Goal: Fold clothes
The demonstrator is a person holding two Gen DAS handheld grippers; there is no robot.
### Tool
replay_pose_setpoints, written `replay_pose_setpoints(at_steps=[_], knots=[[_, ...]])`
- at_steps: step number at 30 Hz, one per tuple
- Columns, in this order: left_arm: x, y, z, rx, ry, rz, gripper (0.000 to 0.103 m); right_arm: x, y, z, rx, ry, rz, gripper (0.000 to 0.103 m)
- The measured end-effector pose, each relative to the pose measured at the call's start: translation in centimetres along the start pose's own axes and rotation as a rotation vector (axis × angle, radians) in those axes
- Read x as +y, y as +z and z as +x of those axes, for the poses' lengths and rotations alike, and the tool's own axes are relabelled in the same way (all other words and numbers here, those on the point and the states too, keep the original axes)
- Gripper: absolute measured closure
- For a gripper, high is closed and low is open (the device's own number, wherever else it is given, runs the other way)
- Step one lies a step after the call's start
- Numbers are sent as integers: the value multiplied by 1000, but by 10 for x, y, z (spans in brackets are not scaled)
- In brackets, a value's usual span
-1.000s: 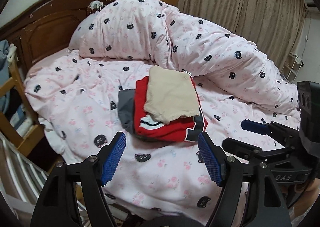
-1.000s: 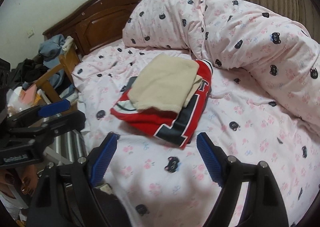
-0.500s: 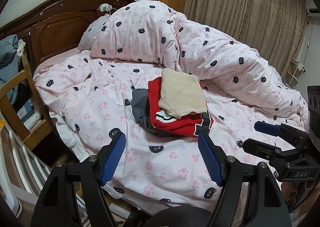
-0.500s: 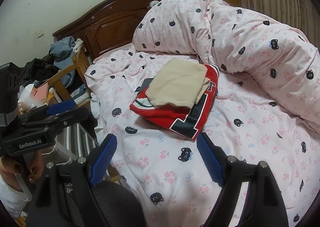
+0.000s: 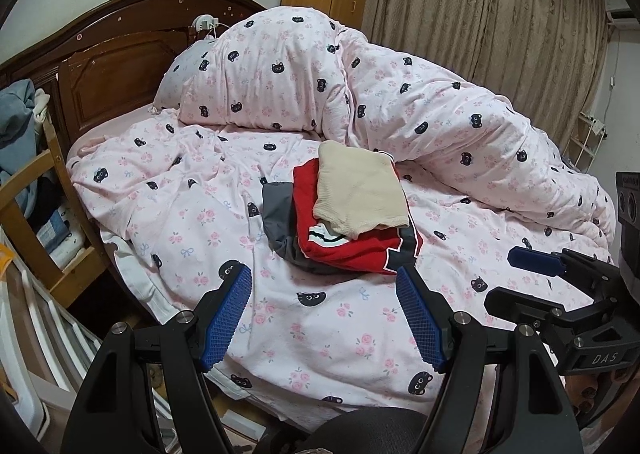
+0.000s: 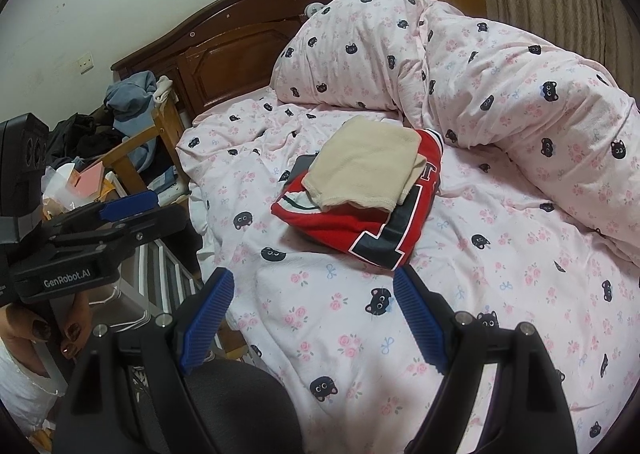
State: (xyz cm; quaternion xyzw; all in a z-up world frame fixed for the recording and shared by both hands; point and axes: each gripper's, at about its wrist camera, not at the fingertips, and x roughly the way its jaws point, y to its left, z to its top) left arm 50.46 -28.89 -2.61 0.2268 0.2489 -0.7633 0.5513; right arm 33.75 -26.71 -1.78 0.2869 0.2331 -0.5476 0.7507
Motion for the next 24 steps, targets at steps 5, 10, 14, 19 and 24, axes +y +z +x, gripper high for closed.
replay_pose_setpoints(at_steps=[5, 10, 14, 19, 24], knots=[[0, 1, -1, -1, 2, -2, 33, 0, 1, -2, -2, 5, -3, 19], [0, 2, -3, -3, 5, -3, 33, 3, 1, -2, -1, 11, -11, 19], [0, 3, -3, -4, 5, -1, 33, 4, 1, -1, 1, 14, -14, 19], [0, 3, -4, -5, 4, 1, 33, 6, 1, -2, 2, 12, -19, 19], [0, 3, -6, -7, 3, 5, 33, 5, 2, -3, 1, 8, -19, 19]])
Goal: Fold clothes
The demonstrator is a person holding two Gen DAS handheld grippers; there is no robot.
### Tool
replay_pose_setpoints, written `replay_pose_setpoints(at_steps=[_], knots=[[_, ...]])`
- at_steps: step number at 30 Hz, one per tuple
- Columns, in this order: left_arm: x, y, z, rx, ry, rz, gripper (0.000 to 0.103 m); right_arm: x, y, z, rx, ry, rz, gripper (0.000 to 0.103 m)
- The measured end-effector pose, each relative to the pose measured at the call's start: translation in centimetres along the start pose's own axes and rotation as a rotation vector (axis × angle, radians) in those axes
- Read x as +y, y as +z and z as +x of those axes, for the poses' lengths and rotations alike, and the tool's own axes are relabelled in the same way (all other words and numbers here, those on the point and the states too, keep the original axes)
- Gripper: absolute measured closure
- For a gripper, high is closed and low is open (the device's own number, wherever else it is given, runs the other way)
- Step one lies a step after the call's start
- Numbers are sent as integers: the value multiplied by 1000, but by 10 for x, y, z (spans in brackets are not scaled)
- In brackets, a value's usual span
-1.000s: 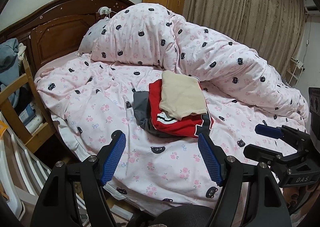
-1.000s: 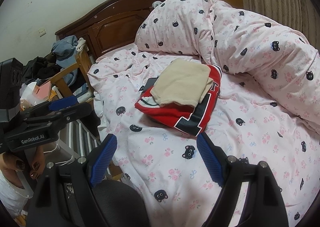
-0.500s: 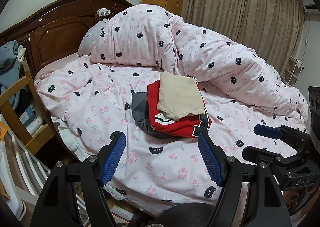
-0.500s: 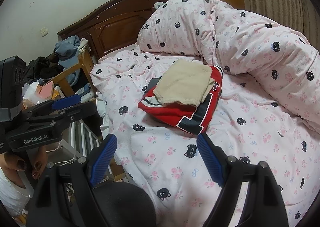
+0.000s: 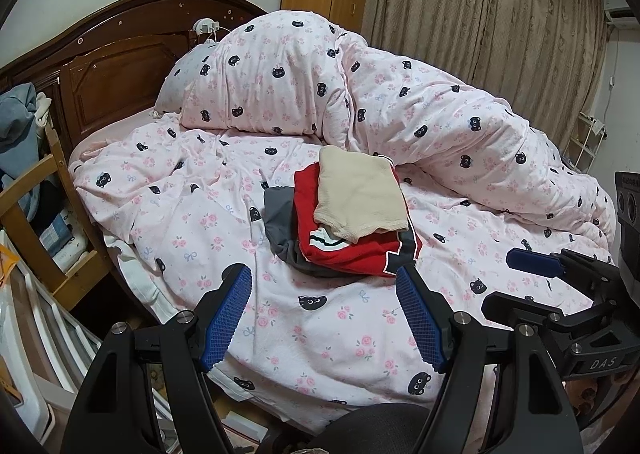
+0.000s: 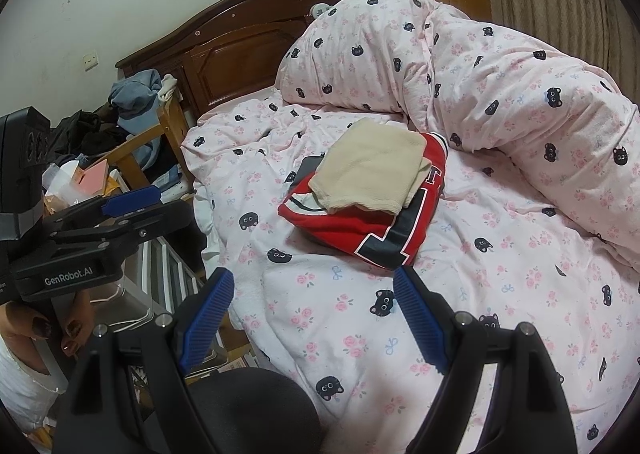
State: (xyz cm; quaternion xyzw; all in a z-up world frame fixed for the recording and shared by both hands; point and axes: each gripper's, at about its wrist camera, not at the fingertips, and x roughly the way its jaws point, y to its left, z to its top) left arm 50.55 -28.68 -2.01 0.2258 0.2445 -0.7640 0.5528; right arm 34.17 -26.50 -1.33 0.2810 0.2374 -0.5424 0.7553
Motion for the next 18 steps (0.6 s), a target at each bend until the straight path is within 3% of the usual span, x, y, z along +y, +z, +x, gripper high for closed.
replay_pose_setpoints(at_steps=[18], knots=[[-3, 2, -2, 4, -3, 5, 33, -5, 2, -1, 0, -1, 4, 19]])
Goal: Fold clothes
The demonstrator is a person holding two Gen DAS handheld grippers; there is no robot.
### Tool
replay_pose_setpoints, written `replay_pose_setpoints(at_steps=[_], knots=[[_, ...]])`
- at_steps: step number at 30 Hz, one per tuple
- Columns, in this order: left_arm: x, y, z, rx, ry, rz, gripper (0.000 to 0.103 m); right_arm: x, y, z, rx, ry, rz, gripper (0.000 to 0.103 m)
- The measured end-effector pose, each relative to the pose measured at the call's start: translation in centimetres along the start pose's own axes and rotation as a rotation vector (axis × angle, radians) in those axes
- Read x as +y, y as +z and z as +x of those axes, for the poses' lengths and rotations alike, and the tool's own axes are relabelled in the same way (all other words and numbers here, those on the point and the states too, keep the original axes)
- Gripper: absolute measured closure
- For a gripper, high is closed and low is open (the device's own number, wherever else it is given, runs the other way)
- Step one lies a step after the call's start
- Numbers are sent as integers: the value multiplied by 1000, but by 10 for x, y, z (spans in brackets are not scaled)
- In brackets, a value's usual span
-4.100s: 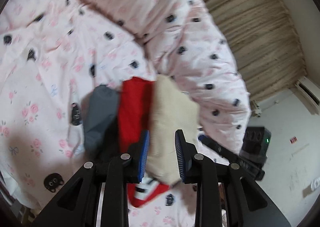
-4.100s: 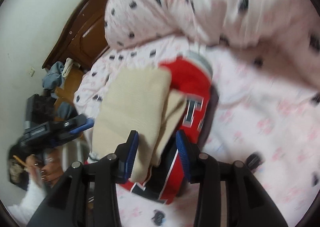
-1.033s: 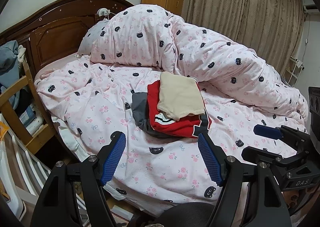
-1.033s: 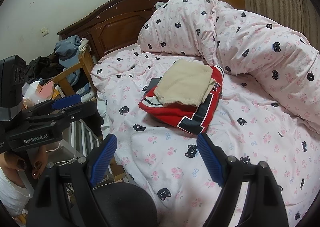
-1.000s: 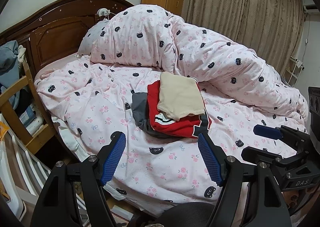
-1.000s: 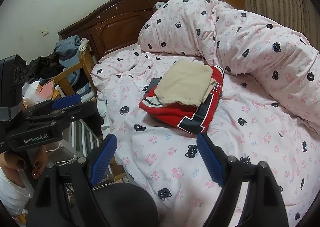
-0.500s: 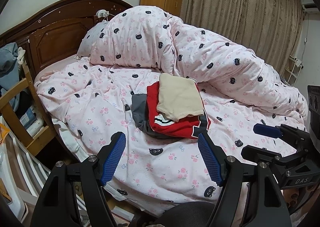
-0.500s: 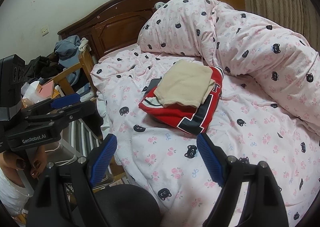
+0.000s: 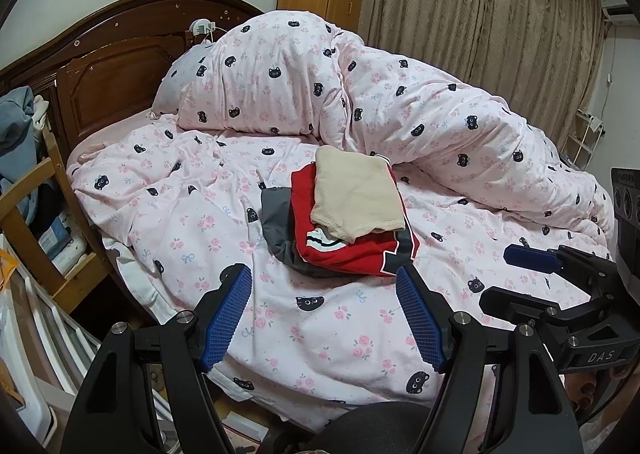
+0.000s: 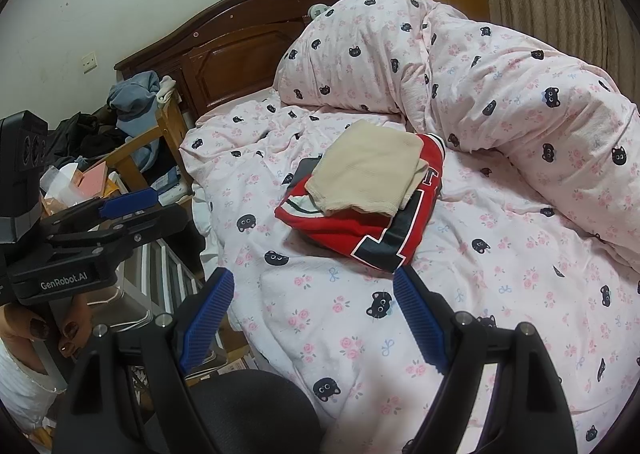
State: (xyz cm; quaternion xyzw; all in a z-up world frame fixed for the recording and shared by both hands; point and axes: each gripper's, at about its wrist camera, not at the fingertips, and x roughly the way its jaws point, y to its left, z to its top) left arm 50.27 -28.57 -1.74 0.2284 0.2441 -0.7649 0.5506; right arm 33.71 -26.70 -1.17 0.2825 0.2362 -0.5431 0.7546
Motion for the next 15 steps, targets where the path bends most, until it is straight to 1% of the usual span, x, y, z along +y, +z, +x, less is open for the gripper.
replay_pose_setpoints(at_steps=[15], knots=[[-2, -2, -1, -6, 4, 4, 33, -3, -1, -1, 1, 1, 4, 19]])
